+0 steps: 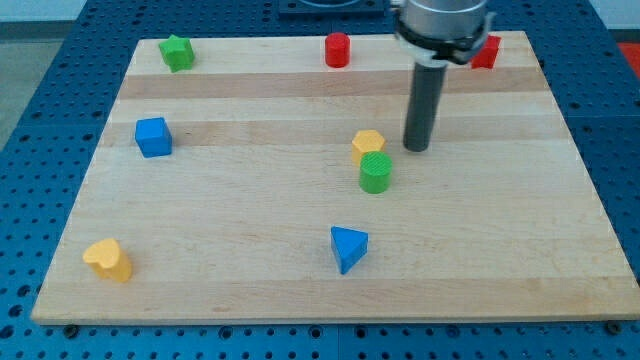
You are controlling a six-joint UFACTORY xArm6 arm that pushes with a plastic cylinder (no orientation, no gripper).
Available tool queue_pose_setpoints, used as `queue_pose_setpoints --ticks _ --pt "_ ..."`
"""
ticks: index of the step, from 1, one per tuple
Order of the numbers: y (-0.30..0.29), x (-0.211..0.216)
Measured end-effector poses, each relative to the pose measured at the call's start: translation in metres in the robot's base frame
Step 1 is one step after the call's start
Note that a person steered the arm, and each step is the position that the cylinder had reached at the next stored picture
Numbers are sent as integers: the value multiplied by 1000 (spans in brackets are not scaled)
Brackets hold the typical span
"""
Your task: Move the red star above the yellow hexagon
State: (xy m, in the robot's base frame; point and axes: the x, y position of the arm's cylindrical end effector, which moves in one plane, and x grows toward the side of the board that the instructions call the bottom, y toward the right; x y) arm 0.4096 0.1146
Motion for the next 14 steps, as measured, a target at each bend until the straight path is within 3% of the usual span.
queue_pose_setpoints --ticks 1,3,5,7,10,12,14 --pt "48 -12" --pt "130 -79" --pt "167 -136" --pt "167 -196" --pt "97 -193" --pt "95 -193" --pt "94 -151"
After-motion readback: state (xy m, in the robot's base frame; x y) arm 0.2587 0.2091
